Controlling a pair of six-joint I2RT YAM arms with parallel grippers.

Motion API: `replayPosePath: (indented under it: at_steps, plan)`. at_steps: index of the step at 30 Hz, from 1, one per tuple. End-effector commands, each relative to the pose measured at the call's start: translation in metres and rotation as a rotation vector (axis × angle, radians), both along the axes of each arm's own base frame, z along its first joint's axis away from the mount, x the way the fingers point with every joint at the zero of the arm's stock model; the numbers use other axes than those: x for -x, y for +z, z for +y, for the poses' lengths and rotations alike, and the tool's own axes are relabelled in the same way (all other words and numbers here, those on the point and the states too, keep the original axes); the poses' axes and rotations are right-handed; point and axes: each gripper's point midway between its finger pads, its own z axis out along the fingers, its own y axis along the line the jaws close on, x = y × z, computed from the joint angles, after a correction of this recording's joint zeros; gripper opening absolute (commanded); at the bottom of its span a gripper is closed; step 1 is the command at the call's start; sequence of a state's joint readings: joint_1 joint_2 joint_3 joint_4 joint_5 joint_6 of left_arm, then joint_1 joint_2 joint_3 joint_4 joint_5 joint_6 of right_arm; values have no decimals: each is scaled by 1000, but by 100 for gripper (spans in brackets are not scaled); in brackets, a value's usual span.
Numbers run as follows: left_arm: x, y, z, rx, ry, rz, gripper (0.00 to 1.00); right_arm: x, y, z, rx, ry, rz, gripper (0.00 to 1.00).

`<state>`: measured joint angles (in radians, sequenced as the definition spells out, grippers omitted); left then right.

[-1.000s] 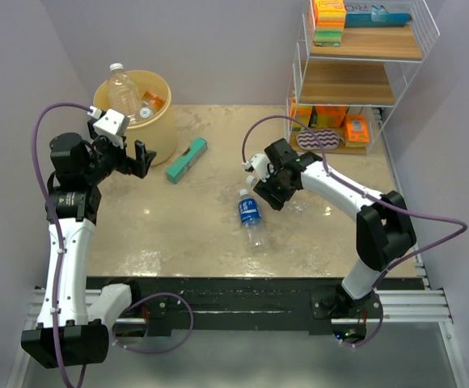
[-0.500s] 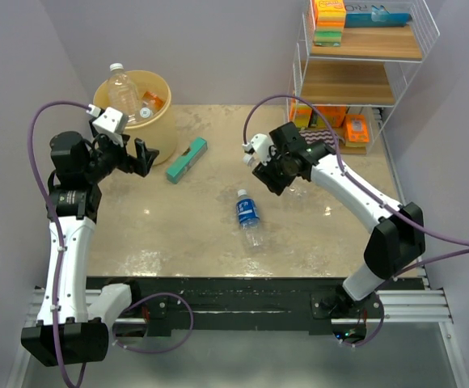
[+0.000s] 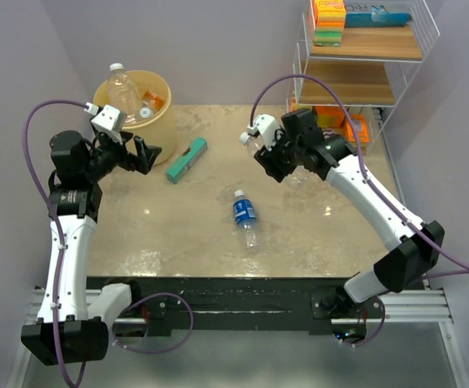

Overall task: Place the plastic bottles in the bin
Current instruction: Pick up the plastic bottle at the center of the board.

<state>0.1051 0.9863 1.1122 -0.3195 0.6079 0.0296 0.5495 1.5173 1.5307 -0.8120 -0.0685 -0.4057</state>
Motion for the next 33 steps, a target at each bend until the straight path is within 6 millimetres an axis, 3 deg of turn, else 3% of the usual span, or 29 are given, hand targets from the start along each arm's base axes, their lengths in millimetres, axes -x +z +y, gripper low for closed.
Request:
replayPosePath:
  at_steps: [1,15,33]
  plan:
    - [-2,4,-8,67,-34,-18,99,0,51,12,-108,37,-102,39]
    - [3,12,-29,173,-156,-18,99,10,93,21,-206,87,-150,39]
    - [22,50,-76,360,-429,-53,98,21,151,68,-433,250,-138,39]
